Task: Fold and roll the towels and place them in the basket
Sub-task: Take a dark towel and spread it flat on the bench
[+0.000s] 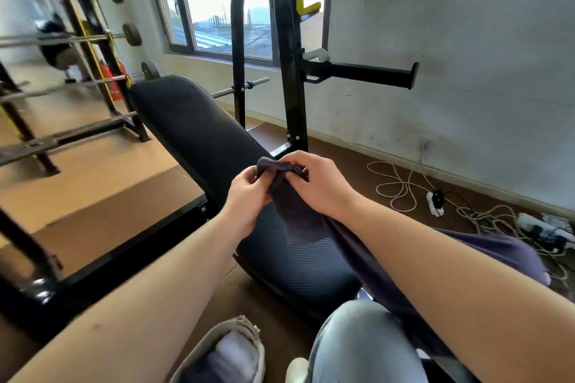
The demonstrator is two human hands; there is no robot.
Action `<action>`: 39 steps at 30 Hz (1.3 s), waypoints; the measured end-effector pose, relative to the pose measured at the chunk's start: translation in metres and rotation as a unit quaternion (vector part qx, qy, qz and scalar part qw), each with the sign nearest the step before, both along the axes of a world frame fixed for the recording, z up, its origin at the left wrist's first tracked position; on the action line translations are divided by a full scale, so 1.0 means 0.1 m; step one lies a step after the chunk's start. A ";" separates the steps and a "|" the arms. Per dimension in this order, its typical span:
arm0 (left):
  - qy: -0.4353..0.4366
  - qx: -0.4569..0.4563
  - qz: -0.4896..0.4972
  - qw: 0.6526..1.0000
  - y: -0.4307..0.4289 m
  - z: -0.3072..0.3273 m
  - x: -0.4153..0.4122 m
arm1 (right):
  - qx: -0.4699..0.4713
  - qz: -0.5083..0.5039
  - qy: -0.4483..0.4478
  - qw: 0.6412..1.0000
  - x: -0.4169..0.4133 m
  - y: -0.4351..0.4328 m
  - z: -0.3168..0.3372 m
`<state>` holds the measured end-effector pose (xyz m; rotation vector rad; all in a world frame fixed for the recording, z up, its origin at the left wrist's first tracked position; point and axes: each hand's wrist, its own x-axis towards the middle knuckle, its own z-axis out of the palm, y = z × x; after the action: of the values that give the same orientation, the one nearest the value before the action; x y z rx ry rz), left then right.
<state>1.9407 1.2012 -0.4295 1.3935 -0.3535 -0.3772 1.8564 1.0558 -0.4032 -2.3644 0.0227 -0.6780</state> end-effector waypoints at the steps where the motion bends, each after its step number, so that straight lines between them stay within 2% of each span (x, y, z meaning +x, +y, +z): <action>1: -0.003 -0.004 0.004 1.000 0.03 0.03 0.03 | 0.003 0.003 0.001 1.000 0.07 0.03 0.03; 3: -0.009 -0.002 0.024 1.000 0.09 0.09 0.09 | -0.014 0.021 0.000 1.000 0.19 0.11 0.09; 6: -0.037 0.026 0.059 0.997 0.17 0.19 0.19 | -0.088 0.057 0.004 0.994 0.33 0.25 0.20; 9: -0.068 0.049 0.079 0.993 0.29 0.31 0.28 | -0.116 0.060 -0.028 0.991 0.50 0.36 0.31; 14: -0.118 0.074 0.076 0.987 0.53 0.47 0.42 | 0.029 -0.002 -0.076 0.997 0.76 0.49 0.41; 16: -0.164 0.141 0.039 0.975 0.65 0.48 0.50 | 0.052 -0.034 -0.069 0.996 0.83 0.49 0.45; 18: -0.212 0.237 -0.005 0.948 0.75 0.47 0.54 | 0.063 -0.048 -0.052 0.996 0.87 0.47 0.49; 20: -0.250 0.304 -0.010 0.919 0.83 0.42 0.59 | 0.070 -0.050 -0.043 0.995 0.90 0.46 0.53; 24: -0.272 0.314 0.019 0.909 0.96 0.38 0.65 | 0.042 -0.063 -0.035 0.997 0.95 0.43 0.61; 29: -0.322 0.384 0.037 0.865 1.07 0.52 0.69 | 0.019 -0.112 -0.022 0.993 0.94 0.33 0.90; 33: -0.358 0.436 0.023 0.825 1.13 0.70 0.67 | 0.121 -0.081 -0.023 0.989 0.87 0.31 1.18; 36: -0.355 0.446 0.033 0.821 1.21 0.78 0.65 | 0.188 -0.100 -0.070 0.975 0.81 0.26 1.38; 39: -0.352 0.415 0.078 0.835 1.26 0.85 0.59 | 0.146 -0.136 -0.108 0.974 0.69 0.20 1.56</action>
<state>1.9997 1.3271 -0.3449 2.4012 -0.7197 0.1866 1.9258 1.0757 -0.2467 -2.0123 0.3356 -0.9878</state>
